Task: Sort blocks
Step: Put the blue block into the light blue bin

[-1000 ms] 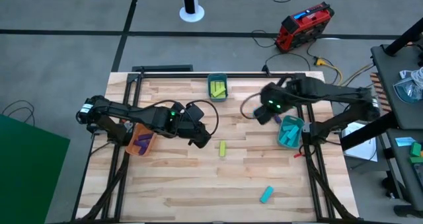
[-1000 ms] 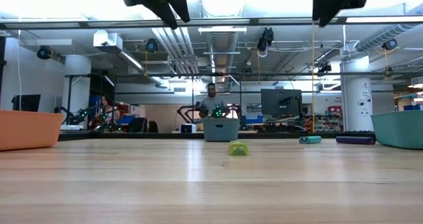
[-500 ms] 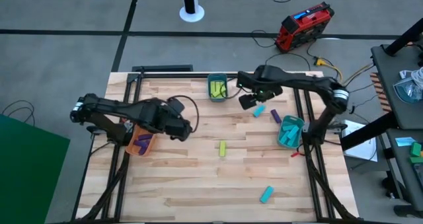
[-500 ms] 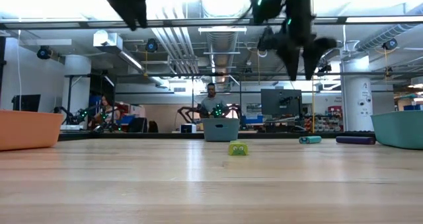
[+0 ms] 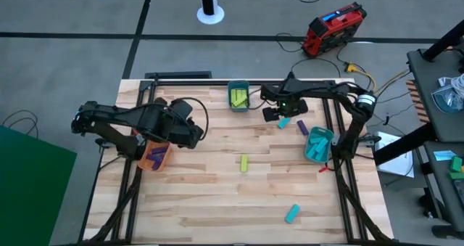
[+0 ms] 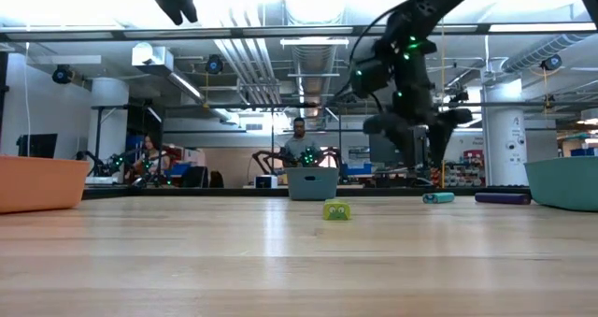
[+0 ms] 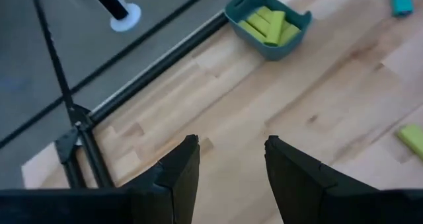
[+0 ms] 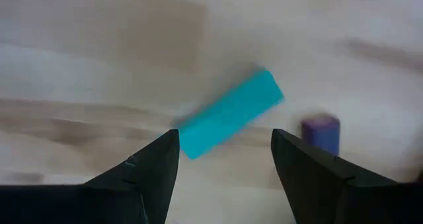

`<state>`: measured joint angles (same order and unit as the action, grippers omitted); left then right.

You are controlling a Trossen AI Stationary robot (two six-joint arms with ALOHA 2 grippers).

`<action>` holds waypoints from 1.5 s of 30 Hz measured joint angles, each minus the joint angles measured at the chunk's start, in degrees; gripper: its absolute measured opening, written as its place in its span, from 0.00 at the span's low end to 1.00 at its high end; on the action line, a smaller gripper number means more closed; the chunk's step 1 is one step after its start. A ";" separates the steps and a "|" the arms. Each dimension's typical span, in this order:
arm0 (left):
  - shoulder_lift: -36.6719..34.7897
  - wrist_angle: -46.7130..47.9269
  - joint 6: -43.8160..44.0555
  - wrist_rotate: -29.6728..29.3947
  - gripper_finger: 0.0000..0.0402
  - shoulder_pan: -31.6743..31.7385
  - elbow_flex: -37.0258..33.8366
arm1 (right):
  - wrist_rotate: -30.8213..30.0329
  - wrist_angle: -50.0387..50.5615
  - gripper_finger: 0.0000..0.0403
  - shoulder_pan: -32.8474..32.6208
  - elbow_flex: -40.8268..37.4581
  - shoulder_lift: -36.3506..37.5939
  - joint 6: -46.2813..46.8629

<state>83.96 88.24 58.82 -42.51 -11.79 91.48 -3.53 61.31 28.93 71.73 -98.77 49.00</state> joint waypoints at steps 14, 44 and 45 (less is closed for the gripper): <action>-0.12 0.97 -5.29 -6.51 0.38 1.96 0.00 | 0.64 -12.36 0.62 -0.17 -10.78 1.17 12.47; -0.17 -0.19 -11.87 -7.23 0.38 3.82 0.00 | 3.23 -14.55 0.23 -2.55 -13.69 4.57 8.68; -0.17 -0.35 -11.87 -7.24 0.38 3.82 0.00 | 3.21 -13.73 0.23 -2.56 -13.13 5.83 8.66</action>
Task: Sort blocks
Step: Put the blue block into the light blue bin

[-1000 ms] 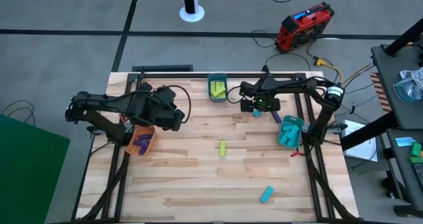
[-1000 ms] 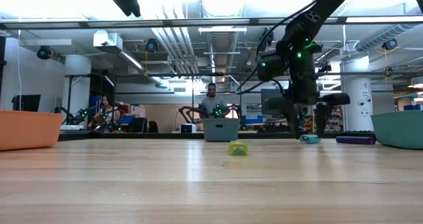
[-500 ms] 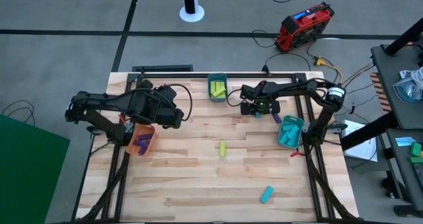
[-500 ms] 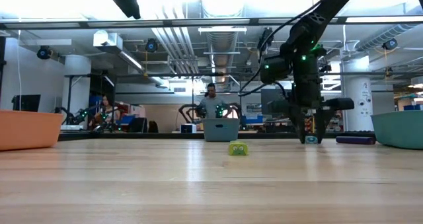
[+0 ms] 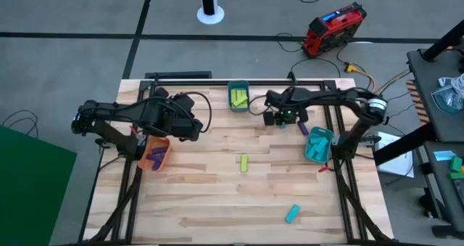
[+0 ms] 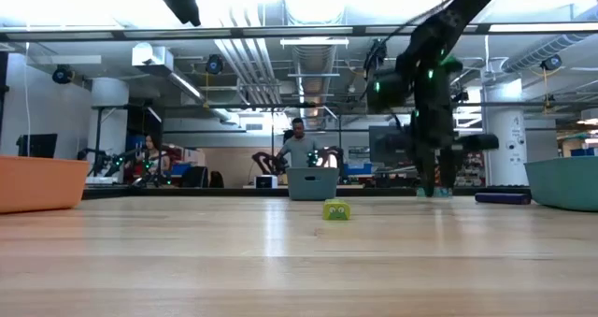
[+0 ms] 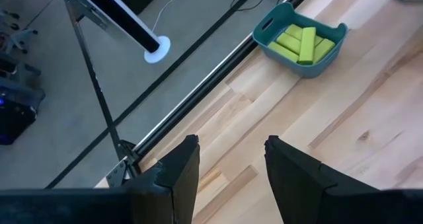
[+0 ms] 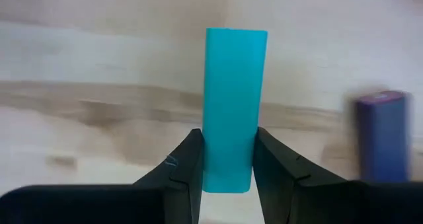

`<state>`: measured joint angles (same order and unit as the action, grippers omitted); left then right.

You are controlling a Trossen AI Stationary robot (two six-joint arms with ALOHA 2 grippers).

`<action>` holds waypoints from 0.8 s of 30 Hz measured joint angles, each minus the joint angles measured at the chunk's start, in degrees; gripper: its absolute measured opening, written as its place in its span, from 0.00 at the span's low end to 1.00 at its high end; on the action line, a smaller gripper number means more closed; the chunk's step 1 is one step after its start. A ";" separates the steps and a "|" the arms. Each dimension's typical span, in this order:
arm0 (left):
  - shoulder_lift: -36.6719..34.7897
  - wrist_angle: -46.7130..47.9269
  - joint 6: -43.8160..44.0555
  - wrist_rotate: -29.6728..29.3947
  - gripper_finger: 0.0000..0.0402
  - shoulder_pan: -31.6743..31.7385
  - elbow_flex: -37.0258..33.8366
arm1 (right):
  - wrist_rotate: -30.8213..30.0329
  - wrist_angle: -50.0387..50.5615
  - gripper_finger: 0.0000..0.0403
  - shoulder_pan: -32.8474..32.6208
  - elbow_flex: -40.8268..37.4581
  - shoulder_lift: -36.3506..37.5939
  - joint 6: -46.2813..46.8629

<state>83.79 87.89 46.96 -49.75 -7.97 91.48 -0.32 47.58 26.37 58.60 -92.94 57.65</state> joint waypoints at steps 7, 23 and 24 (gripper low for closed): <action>0.00 -1.81 -0.02 0.07 0.38 0.00 0.00 | -0.24 7.53 0.23 -2.34 1.98 10.87 3.59; 0.17 -3.06 0.00 -0.29 0.38 0.59 0.00 | -5.74 24.13 0.23 -11.33 -4.91 31.00 23.64; 0.17 -3.04 -0.01 -0.29 0.38 0.59 0.00 | -5.74 24.21 0.23 -12.29 -5.60 31.31 24.75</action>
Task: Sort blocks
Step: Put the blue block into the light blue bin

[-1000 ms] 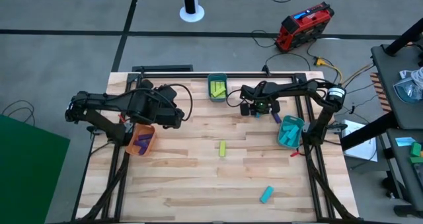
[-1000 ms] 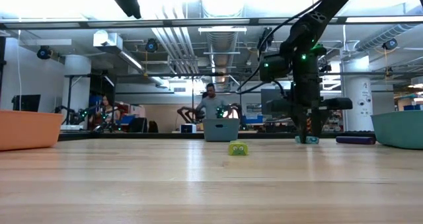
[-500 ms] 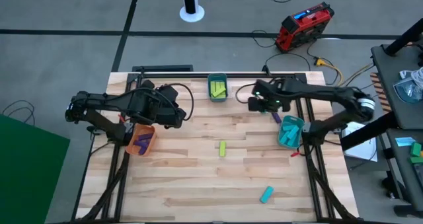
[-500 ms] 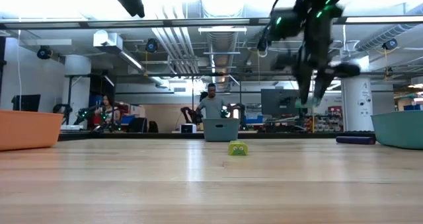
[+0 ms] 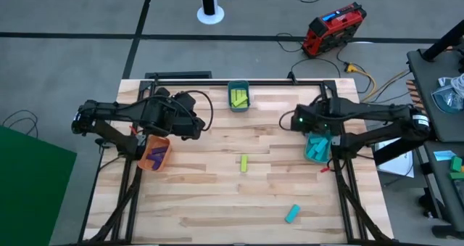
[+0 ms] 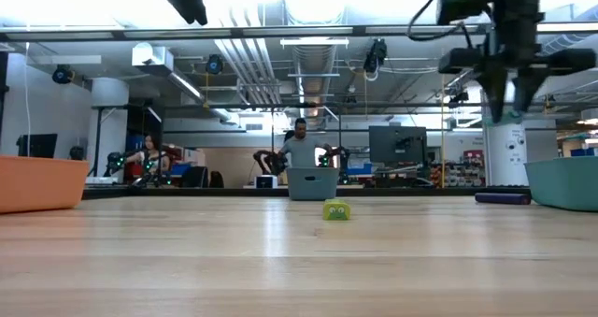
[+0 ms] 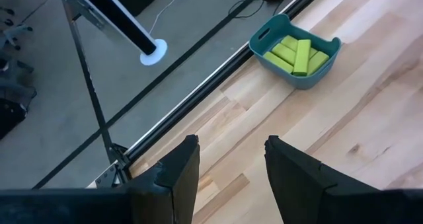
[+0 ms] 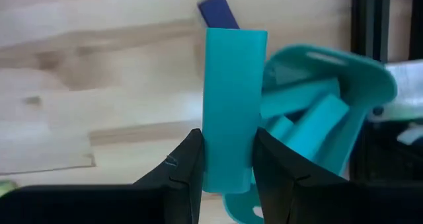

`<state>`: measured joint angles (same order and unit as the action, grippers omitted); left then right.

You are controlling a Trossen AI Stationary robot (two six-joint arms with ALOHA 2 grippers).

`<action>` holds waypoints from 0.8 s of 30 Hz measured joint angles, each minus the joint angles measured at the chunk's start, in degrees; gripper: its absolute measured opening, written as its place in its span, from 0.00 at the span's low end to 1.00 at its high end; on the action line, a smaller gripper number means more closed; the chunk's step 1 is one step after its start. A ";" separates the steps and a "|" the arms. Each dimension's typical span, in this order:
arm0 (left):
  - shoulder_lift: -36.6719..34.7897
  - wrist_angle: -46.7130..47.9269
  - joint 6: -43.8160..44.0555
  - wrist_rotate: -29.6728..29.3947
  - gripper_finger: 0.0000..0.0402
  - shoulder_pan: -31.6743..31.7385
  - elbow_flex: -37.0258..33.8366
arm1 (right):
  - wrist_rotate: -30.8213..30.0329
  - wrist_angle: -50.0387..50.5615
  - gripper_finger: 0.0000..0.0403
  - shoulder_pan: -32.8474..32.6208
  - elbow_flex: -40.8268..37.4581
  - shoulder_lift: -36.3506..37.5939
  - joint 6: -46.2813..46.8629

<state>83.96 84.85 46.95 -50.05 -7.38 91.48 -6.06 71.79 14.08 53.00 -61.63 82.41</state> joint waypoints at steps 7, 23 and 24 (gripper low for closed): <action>0.00 -0.26 0.01 -0.04 0.38 0.00 0.00 | 0.04 0.24 0.23 -7.67 -3.62 1.03 9.67; 0.04 -1.28 0.03 -0.15 0.38 0.15 0.00 | 1.68 0.71 0.23 -18.27 -10.76 1.23 23.65; 0.04 -1.28 0.02 -0.15 0.38 0.15 0.00 | 1.68 0.40 0.23 -18.27 -11.34 1.29 23.65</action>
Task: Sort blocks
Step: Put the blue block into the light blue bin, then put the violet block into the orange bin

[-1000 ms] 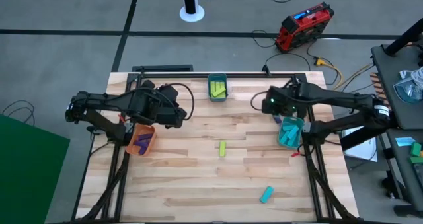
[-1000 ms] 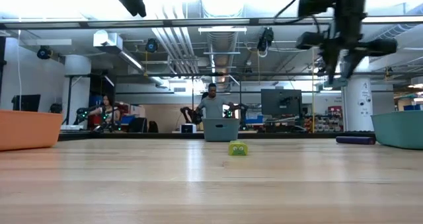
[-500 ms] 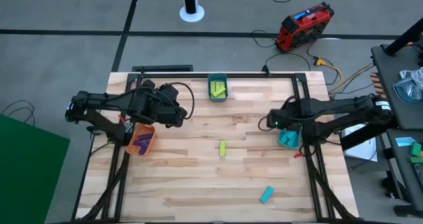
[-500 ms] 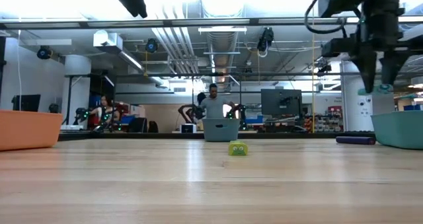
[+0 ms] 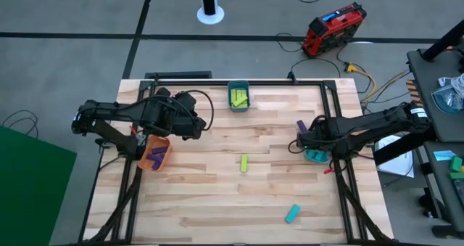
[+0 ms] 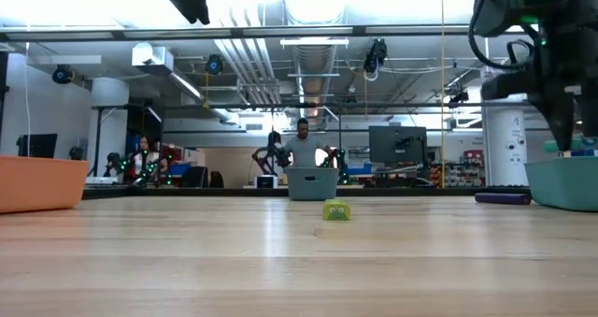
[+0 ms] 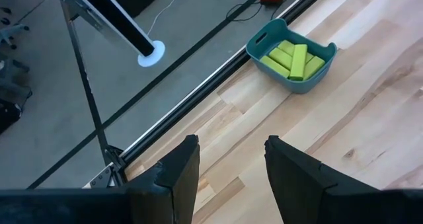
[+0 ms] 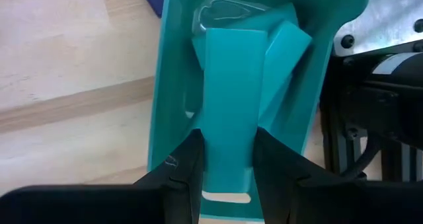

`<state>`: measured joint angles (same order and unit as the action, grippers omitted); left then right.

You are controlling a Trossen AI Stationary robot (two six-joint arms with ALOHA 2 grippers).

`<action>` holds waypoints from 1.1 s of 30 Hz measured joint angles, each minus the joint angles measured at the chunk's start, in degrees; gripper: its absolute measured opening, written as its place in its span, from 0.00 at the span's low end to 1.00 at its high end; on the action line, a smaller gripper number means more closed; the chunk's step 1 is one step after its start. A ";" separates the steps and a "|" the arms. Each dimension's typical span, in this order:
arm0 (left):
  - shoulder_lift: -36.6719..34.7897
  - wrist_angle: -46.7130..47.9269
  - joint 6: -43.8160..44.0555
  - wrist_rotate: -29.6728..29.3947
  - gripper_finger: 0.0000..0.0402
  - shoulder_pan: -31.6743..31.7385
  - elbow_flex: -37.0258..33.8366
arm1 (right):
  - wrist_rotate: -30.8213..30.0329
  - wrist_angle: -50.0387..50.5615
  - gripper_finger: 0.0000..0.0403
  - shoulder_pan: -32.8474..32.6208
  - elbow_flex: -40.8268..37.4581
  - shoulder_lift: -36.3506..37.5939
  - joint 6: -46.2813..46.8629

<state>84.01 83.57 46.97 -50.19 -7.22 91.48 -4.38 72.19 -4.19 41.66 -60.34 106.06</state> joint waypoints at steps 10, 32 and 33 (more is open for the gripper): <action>0.00 -0.04 -0.01 -0.02 0.38 0.16 0.00 | -0.01 -1.14 0.35 0.04 -0.40 -0.54 -1.05; 0.00 -1.64 -0.01 1.69 0.38 0.22 0.00 | -3.03 -1.17 0.09 0.09 5.97 -0.54 -7.03; 0.00 -1.72 -0.01 1.75 0.38 0.26 0.00 | -3.42 -1.19 0.08 0.09 6.53 -0.54 -7.99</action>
<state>84.01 81.85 46.96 -48.45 -6.96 91.48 -7.80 71.00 -4.10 48.19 -60.88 98.07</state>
